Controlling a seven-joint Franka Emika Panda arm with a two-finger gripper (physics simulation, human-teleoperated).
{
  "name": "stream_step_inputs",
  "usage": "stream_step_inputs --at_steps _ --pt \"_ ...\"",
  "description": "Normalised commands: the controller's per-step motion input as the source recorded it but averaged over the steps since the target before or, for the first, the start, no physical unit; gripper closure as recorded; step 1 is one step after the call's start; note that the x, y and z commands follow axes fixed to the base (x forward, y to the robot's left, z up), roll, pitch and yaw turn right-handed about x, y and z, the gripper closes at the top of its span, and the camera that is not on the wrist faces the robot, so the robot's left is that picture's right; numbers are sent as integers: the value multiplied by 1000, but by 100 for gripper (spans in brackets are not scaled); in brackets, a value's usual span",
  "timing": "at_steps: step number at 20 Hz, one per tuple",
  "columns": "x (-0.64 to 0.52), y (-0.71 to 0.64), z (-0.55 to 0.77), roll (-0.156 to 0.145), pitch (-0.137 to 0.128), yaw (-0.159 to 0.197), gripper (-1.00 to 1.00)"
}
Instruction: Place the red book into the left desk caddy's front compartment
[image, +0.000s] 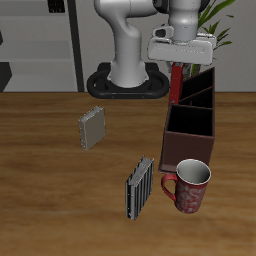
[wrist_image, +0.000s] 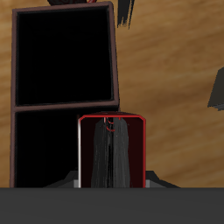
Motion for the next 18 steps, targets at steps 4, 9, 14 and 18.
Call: stream_step_inputs --at_steps 4,9,14,18 --pt "117 135 -118 23 18 11 100" --pt "36 14 -85 19 26 -9 100" --pt "47 123 -102 26 11 15 100" --pt "59 118 -128 25 0 29 100"
